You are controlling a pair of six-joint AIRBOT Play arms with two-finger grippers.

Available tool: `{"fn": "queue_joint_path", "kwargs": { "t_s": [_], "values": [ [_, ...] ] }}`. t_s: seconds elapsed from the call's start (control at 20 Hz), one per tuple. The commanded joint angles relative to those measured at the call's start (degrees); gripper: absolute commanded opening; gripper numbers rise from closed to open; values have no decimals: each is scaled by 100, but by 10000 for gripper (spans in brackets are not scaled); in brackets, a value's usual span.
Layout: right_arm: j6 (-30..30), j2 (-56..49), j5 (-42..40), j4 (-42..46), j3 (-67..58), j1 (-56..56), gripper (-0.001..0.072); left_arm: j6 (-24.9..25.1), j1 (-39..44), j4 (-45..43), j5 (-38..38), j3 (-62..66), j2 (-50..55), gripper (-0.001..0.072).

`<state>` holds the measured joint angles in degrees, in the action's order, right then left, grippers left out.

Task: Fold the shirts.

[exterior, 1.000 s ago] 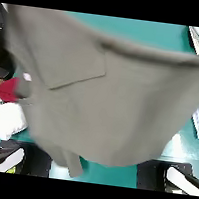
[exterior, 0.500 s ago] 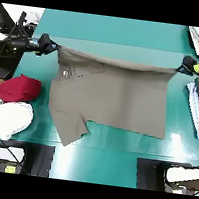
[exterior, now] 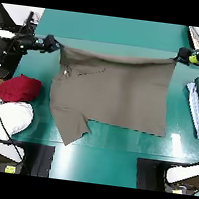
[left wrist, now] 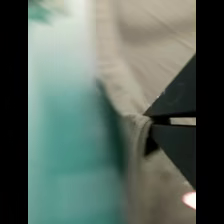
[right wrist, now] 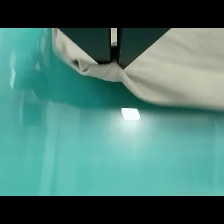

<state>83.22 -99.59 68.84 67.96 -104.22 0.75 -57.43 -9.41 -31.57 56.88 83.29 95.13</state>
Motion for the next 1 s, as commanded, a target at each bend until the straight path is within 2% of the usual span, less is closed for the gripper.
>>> {"fn": "queue_joint_path", "kwargs": {
  "t_s": [0.0, 0.1, 0.35, 0.4, 0.45, 0.5, 0.55, 0.75, 0.95],
  "values": [
    [-74, 245, 111, 492, 693, -214, 11, -393, 120, -2072, 723, 31, 33, 26],
    [-72, 431, -26, 551, 1296, -273, 11, -570, 131, -2371, 774, -17, 39, 26],
    [39, 691, -372, 535, 2227, -291, 14, -699, 103, -2378, 927, -72, 39, 28],
    [37, 708, -363, 448, 2284, -291, 15, -881, 103, -2448, 973, -72, 37, 170],
    [35, 713, -310, 332, 2284, -291, 65, -1062, 103, -2465, 1032, -72, 37, 525],
    [37, 717, -264, 188, 2277, -282, 307, -1263, 103, -2496, 1102, -72, 31, 655],
    [35, 717, -127, 79, 2218, -278, 489, -1329, 103, -2514, 1239, -59, 7, 646],
    [31, 879, 612, 103, 1996, -173, 483, -1386, -116, -2590, 2297, 90, -195, 644],
    [26, 1414, 975, 63, 1996, 94, 474, -1567, -192, -2859, 2332, -1165, -1390, 644]
  ]
}}
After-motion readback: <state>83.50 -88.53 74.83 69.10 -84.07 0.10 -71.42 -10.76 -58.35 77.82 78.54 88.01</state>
